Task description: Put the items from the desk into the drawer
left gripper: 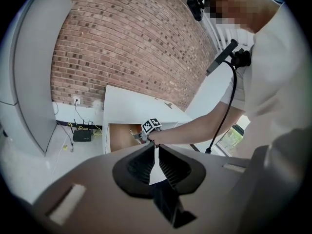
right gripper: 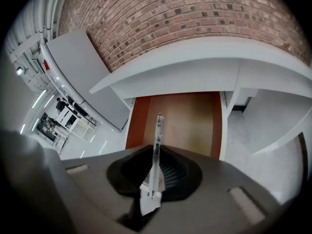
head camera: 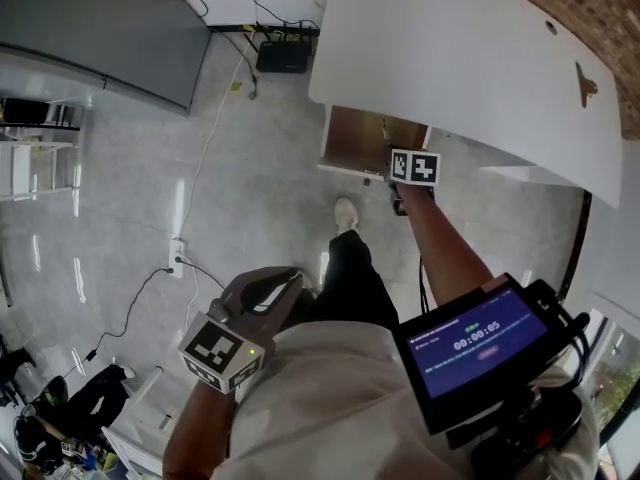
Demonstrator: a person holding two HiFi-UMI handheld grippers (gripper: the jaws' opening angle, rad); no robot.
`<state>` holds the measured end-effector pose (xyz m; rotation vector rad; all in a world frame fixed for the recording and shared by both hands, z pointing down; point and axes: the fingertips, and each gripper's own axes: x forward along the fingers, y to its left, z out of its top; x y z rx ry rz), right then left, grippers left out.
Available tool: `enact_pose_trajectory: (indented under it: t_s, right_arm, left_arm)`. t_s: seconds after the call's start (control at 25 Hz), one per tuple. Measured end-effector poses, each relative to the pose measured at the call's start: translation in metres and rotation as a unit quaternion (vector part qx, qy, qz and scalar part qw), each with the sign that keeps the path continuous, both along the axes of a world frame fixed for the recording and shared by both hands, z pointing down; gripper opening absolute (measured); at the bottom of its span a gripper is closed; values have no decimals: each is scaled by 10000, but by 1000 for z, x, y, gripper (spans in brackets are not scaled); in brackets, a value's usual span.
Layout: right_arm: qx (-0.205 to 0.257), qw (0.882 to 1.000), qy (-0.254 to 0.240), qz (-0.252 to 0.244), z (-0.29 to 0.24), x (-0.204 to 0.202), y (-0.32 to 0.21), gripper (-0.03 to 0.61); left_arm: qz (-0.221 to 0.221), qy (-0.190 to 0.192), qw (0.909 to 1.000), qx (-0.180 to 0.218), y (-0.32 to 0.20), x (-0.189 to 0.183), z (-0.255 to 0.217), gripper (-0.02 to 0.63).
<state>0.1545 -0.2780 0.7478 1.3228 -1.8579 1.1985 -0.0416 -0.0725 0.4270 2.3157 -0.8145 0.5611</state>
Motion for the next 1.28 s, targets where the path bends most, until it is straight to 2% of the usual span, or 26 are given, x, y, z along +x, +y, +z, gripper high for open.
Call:
enact_pose_trajectory:
  t_s: [0.2,0.44,0.56,0.96,1.28]
  right_arm:
    - [-104,9999,-21,-89,46,4,-35,44]
    - [-136,9996,94,-234,59,7,-43,44]
    - [-153,9994,115,-299,91,4,-56,44]
    - [-438,9990,1,-89,138,0,-72,46]
    - [-1033,9941,-301,102,171,-4,-61,49]
  left_arm:
    - [26,-13,9999,-147,-32,25,29,34]
    - [201,110,9996,-193,-38,49,24,34]
    - [231,79,9994,-241,-45,52,51,34]
    - [136,1,9989,-442,-56,47,76,34]
    - [119,-20,9988,-483,-64,45,89,34]
